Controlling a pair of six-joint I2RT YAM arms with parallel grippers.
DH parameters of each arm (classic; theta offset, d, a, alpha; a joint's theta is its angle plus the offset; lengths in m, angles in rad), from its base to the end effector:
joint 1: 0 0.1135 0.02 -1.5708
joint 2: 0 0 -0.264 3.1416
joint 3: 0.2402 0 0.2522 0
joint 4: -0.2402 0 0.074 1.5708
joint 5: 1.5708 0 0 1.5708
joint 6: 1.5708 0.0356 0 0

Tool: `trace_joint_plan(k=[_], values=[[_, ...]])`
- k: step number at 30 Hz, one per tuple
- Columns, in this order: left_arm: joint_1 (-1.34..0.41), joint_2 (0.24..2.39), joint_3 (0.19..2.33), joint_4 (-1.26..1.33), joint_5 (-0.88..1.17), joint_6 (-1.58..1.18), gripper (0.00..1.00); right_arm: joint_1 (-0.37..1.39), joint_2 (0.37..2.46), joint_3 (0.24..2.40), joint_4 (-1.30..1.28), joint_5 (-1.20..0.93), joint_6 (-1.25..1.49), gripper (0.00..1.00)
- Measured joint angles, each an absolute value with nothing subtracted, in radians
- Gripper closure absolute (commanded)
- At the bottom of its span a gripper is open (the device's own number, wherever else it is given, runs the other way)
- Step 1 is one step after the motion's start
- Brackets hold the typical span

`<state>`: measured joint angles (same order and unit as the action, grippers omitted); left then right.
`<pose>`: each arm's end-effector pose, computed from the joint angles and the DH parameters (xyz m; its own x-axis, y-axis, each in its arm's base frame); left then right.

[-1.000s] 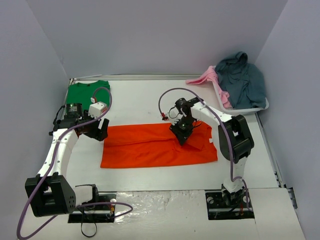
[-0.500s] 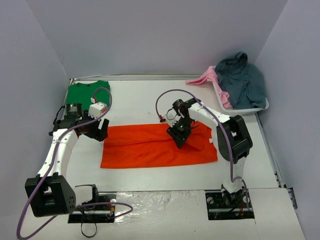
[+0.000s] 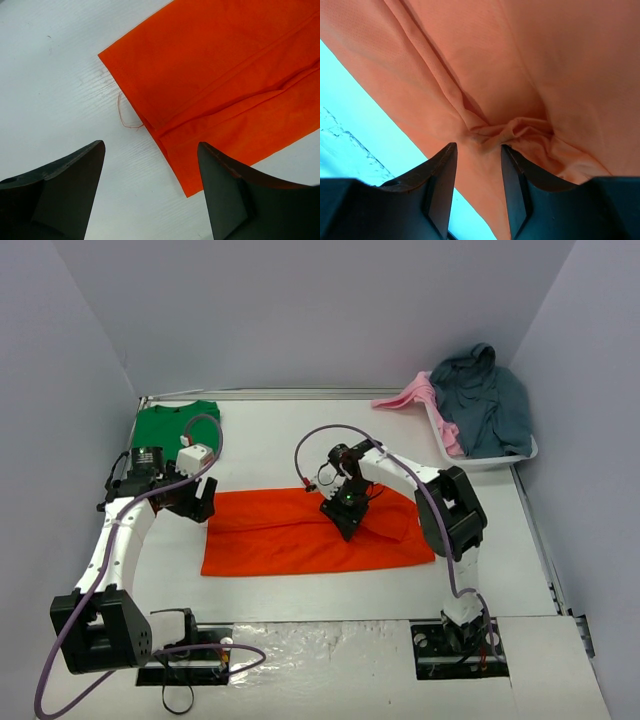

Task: Fold and stack the t-shirts
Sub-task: Rotate the tshirt 90 degrees

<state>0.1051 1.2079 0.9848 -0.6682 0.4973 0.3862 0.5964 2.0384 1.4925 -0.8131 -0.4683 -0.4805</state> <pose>0.2450 0.0088 0.2827 -0.6390 0.2655 -0.7219 0.4822 0.8695 -0.1071 0.3234 0.2389 0.1699 -0.4493 -0.8036 -0.3904 -0.8879 0.3536 0.2941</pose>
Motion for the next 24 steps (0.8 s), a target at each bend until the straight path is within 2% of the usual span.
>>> trace_joint_plan(k=[13, 20, 22, 24], values=[[0.107, 1.208, 0.984, -0.670, 0.497, 0.389, 0.26, 0.624, 2.031, 1.465, -0.841, -0.479, -0.501, 0.61], [0.107, 1.208, 0.984, -0.675, 0.501, 0.389, 0.26, 0.629, 1.936, 1.537, -0.931, -0.479, -0.509, 0.59], [0.107, 1.208, 0.984, -0.676, 0.501, 0.390, 0.26, 0.629, 1.889, 1.562, -0.942, -0.474, -0.514, 0.60], [0.107, 1.208, 0.984, -0.676, 0.502, 0.390, 0.26, 0.629, 1.847, 1.577, -0.951, -0.467, -0.519, 0.64]])
